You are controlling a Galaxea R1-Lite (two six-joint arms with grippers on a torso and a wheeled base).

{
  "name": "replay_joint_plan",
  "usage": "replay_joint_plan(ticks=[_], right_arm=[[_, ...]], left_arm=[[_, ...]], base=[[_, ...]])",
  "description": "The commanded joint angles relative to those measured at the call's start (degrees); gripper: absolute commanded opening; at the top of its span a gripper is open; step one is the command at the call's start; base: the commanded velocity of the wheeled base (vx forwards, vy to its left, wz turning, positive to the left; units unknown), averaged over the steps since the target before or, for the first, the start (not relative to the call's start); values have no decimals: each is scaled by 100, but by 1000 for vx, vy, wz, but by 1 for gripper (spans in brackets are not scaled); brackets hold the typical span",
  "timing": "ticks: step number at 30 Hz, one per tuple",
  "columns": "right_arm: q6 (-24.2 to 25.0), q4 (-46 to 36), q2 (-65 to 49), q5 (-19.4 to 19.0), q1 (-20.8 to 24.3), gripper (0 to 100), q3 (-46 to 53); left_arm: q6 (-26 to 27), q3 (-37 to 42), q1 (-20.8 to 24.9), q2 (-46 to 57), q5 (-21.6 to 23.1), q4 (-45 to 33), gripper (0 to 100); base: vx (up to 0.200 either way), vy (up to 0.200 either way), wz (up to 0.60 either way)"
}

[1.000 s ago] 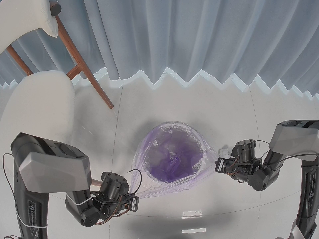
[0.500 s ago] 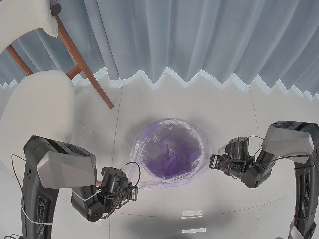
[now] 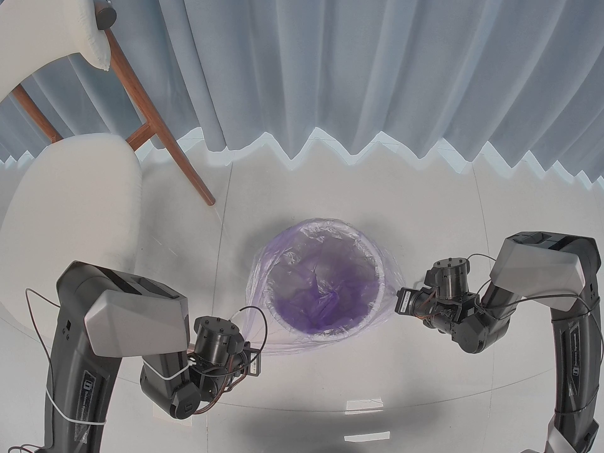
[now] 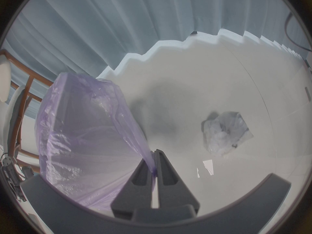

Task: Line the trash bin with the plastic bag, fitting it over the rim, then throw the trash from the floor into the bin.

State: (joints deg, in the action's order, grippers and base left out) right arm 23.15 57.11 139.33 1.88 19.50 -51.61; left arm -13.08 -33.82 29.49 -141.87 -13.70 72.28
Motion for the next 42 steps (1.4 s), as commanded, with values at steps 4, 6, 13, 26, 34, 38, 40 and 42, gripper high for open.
replay_joint_plan(ticks=[4,6,13,26,34,38,40,42], right_arm=[[40,292,-2,-3,-34,0,-59],[32,336,7,-3,-34,0,-42],[40,388,-134,-3,-34,100,134],[445,1039,-1672,-407,-158,100,1997],[577,2032,-2753,-557,-448,100,2868],[735,1672,-3658,-636,-448,100,2911],[744,1250,-4080,-636,-430,100,2894],[752,441,-4748,-645,-430,100,2885]], left_arm=[[-54,-64,-339,-25,-1,340,0],[-72,-20,-356,-25,-1,445,0],[-72,270,-321,19,-10,524,0],[-230,1404,-110,907,25,1676,100],[-195,1756,-40,3227,-1,1412,100],[209,1879,101,4159,69,964,100],[332,1984,118,4291,87,999,100],[491,2063,39,4678,280,937,100]], base=[[0,0,0],[0,0,0],[0,0,0],[0,0,0],[0,0,0],[0,0,0],[0,0,0],[0,0,0]])
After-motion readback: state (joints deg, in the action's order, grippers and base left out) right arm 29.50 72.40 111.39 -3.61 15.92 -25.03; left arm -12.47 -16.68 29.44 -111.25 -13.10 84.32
